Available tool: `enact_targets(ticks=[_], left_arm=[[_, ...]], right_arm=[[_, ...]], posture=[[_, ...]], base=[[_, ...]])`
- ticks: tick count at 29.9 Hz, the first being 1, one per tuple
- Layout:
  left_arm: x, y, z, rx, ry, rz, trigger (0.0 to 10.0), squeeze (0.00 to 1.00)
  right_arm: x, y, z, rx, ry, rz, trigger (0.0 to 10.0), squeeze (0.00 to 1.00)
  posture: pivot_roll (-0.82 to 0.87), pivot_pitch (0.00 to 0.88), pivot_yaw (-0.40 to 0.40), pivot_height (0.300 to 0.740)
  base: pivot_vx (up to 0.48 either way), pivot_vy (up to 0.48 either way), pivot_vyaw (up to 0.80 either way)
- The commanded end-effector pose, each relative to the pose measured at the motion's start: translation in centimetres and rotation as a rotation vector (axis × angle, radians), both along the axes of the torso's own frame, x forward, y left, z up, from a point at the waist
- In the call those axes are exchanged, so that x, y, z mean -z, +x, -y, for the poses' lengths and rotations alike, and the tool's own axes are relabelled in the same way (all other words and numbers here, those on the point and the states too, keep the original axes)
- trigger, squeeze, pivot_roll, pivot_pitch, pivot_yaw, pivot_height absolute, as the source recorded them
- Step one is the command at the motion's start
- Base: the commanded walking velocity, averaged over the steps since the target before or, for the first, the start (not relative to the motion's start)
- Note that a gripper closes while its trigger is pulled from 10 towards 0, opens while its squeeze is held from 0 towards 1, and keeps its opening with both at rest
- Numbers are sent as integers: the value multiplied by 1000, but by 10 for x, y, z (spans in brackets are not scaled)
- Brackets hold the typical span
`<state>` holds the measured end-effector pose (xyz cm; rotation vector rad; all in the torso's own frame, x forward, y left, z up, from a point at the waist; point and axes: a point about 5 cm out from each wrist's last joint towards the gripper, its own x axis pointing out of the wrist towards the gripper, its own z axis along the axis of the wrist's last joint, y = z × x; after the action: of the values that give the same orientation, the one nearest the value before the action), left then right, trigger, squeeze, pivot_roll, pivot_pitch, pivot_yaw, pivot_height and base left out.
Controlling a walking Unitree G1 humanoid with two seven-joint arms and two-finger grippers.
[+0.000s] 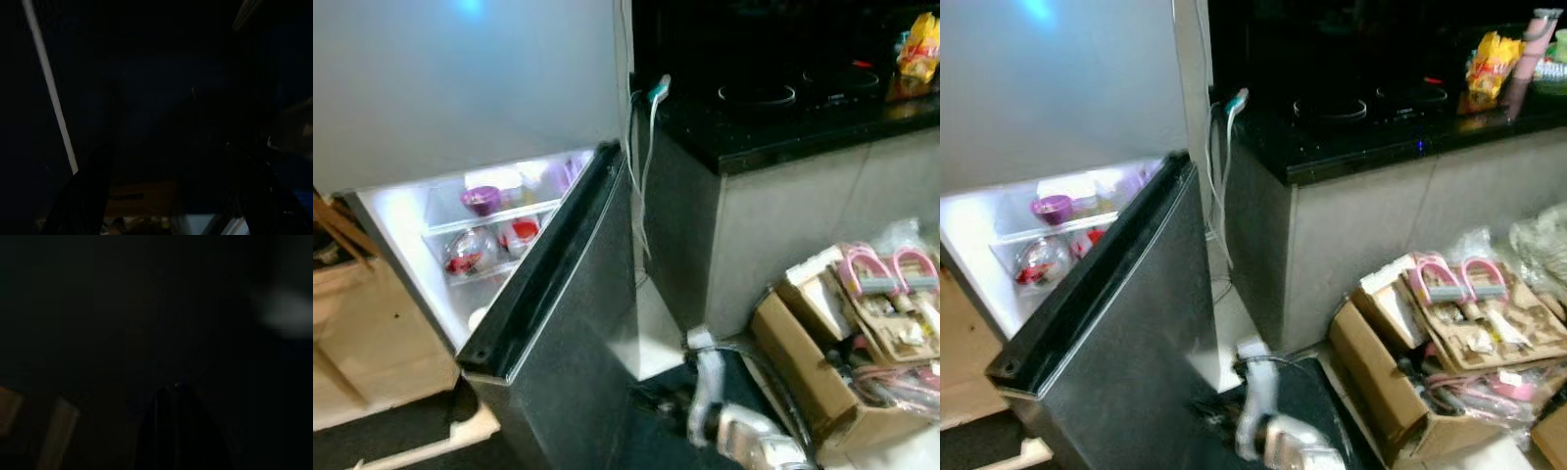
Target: Restocking fridge
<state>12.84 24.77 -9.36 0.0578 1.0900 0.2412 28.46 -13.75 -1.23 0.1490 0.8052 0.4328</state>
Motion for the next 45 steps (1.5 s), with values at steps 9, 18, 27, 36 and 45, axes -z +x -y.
enact_targets(ticks=[9,18,27,36,45], left_arm=[[-5,6,-6,28,9,73,10000,0],[-28,68,12,171,0,212,10000,0],[-41,97,34,234,-65,296,10000,0],[-42,100,43,289,-61,307,10000,0],[-39,93,44,298,-69,298,10000,0]], right_arm=[[44,-65,63,145,-253,-118,10000,0],[57,-83,70,186,-328,-104,10000,0],[50,-75,71,250,-283,-14,10000,0],[51,-77,67,220,-272,2,10000,0],[52,-78,65,198,-261,15,10000,0]], posture=[[-74,138,52,740],[-78,137,68,740],[-82,129,76,740],[-85,119,75,740],[-85,112,72,740]], base=[[0,0,0],[0,0,800],[0,0,800],[0,0,800],[0,0,800]])
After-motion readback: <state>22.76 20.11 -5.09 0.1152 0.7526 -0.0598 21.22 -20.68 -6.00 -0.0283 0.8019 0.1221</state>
